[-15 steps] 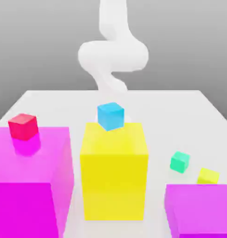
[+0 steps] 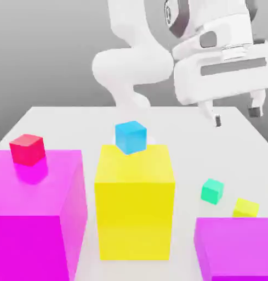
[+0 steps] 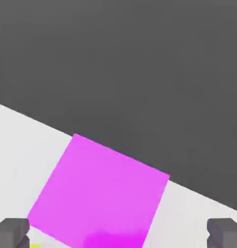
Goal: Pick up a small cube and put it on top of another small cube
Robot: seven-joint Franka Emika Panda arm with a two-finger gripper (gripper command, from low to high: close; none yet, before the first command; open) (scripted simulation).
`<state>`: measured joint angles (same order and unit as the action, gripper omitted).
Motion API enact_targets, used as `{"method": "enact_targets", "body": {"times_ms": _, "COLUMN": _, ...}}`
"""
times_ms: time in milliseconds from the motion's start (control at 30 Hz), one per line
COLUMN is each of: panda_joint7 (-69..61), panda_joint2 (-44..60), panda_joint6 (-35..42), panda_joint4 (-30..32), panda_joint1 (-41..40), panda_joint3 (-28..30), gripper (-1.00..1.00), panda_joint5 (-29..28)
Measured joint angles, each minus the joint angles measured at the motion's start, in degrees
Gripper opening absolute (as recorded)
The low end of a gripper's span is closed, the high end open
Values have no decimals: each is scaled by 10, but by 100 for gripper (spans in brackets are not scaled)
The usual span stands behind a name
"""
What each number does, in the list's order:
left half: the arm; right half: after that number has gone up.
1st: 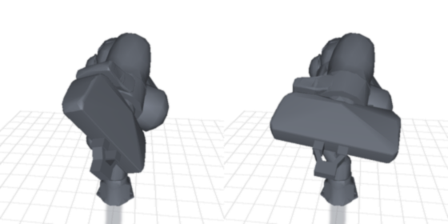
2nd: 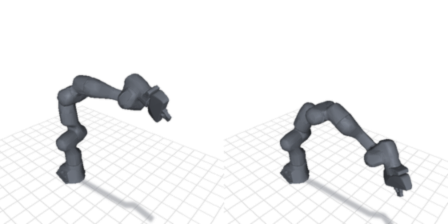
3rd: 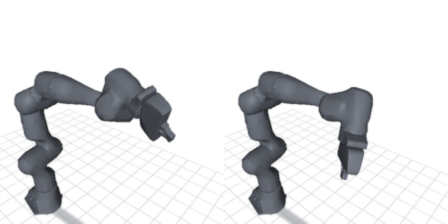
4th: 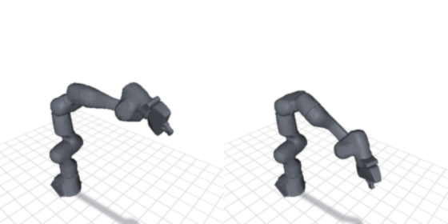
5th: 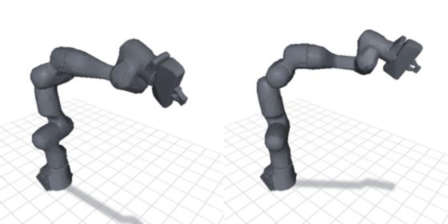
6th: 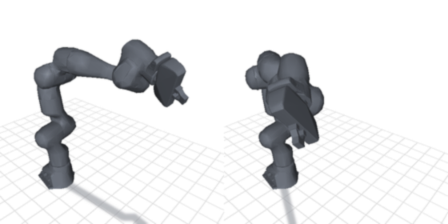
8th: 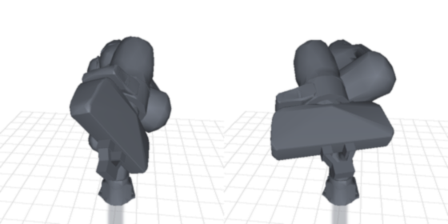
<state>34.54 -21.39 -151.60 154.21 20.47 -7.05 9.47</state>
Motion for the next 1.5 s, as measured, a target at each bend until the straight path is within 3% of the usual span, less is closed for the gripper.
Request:
{"method": "enact_targets", "body": {"times_ms": 267, "panda_joint7": -21, "panda_joint2": 108, "panda_joint6": -92, "panda_joint4": 102, "panda_joint1": 75, "panda_joint3": -66, "gripper": 0, "panda_joint5": 5}}
{"method": "enact_targets", "body": {"times_ms": 467, "panda_joint7": 10, "panda_joint2": 192, "panda_joint6": -163, "panda_joint4": 154, "panda_joint1": 92, "panda_joint3": -105, "gripper": 0, "panda_joint5": -58}}
{"method": "enact_targets", "body": {"times_ms": 567, "panda_joint7": 52, "panda_joint2": 239, "panda_joint6": -200, "panda_joint4": 147, "panda_joint1": 99, "panda_joint3": -81, "gripper": 0, "panda_joint5": -122}}
{"method": "enact_targets", "body": {"times_ms": 667, "panda_joint7": 94, "panda_joint2": 285, "panda_joint6": -236, "panda_joint4": 138, "panda_joint1": 147, "panda_joint3": -17, "gripper": 0, "panda_joint5": -182}}
{"method": "enact_targets", "body": {"times_ms": 767, "panda_joint7": 111, "panda_joint2": 330, "panda_joint6": -275, "panda_joint4": 131, "panda_joint1": 209, "panda_joint3": 48, "gripper": 0, "panda_joint5": -202}}
{"method": "enact_targets", "body": {"times_ms": 800, "panda_joint7": 112, "panda_joint2": 345, "panda_joint6": -287, "panda_joint4": 129, "panda_joint1": 226, "panda_joint3": 64, "gripper": 0, "panda_joint5": -200}}
{"method": "enact_targets", "body": {"times_ms": 833, "panda_joint7": 114, "panda_joint2": 355, "panda_joint6": -295, "panda_joint4": 128, "panda_joint1": 236, "panda_joint3": 73, "gripper": -100, "panda_joint5": -201}}
{"method": "enact_targets", "body": {"times_ms": 1033, "panda_joint7": 118, "panda_joint2": 359, "panda_joint6": -299, "panda_joint4": 127, "panda_joint1": 242, "panda_joint3": 79, "gripper": -100, "panda_joint5": -204}}
{"method": "enact_targets", "body": {"times_ms": 1133, "panda_joint7": 109, "panda_joint2": 332, "panda_joint6": -276, "panda_joint4": 131, "panda_joint1": 215, "panda_joint3": 53, "gripper": -100, "panda_joint5": -198}}
{"method": "enact_targets", "body": {"times_ms": 1300, "panda_joint7": 54, "panda_joint2": 258, "panda_joint6": -216, "panda_joint4": 144, "panda_joint1": 166, "panda_joint3": -14, "gripper": -100, "panda_joint5": -125}}
{"method": "enact_targets", "body": {"times_ms": 1500, "panda_joint7": 3, "panda_joint2": 165, "panda_joint6": -133, "panda_joint4": 156, "panda_joint1": 180, "panda_joint3": -8, "gripper": -100, "panda_joint5": -64}}
